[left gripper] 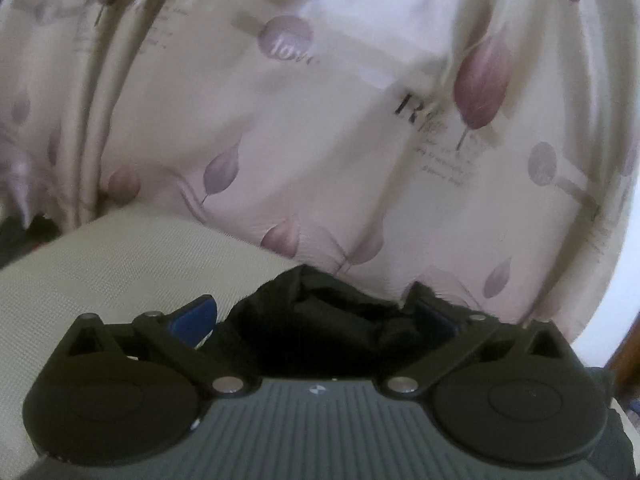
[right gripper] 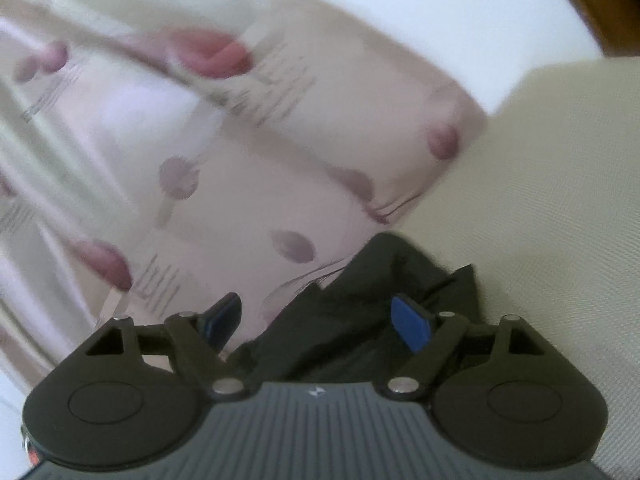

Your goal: Fold large clothes

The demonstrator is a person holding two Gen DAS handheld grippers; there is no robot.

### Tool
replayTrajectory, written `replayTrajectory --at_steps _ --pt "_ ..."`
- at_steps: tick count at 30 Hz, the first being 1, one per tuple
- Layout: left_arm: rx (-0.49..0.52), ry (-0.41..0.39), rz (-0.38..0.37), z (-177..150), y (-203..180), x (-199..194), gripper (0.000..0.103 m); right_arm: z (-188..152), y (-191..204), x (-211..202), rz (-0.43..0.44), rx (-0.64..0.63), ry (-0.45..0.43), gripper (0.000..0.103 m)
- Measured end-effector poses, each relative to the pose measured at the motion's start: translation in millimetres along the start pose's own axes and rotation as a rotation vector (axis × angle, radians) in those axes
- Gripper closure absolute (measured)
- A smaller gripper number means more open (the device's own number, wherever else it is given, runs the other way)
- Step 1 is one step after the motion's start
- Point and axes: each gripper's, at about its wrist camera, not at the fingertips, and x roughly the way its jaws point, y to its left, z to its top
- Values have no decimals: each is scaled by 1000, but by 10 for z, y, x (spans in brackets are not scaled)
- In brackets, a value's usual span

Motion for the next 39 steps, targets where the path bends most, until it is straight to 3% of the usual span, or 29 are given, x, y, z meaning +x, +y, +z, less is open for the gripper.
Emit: replayTrajectory --at_steps 3,6,8,9,10,12,16,21,25,29,34,39 --pt "-46 3 5 60 71 -55 0 -72 134 8 25 -36 41 20" --pt "-103 -11 -105 106 100 -191 4 -162 346 34 44 -137 87 20" --pt "-58 -1 -172 129 -43 -224 14 -255 583 95 40 -272 131 21" --pt "-20 13 -210 132 -148 -223 23 -314 700 128 44 -337 150 29" --pt "9 36 -253 127 -249 -214 31 -392 846 177 49 -412 170 44" --pt "59 94 -339 88 -489 -144 41 -535 1094 308 57 -509 216 61" --pt "84 194 -422 -49 -853 132 56 -842 1474 706 59 -634 303 69" --pt "167 244 -428 -162 -1127 509 56 -1110 1588 1217 9 -723 393 75" --pt "226 256 -355 -235 -1158 848 56 -1204 1550 1496 -27 -780 441 77" --pt "141 301 -282 -294 -859 1113 62 -1146 1365 1697 -88 -773 479 82" --pt "8 309 -266 -386 -516 1292 90 -954 1062 1729 -131 -706 487 85" --pt "-27 313 -261 -412 -430 1328 92 -724 751 1721 -194 -619 467 92"
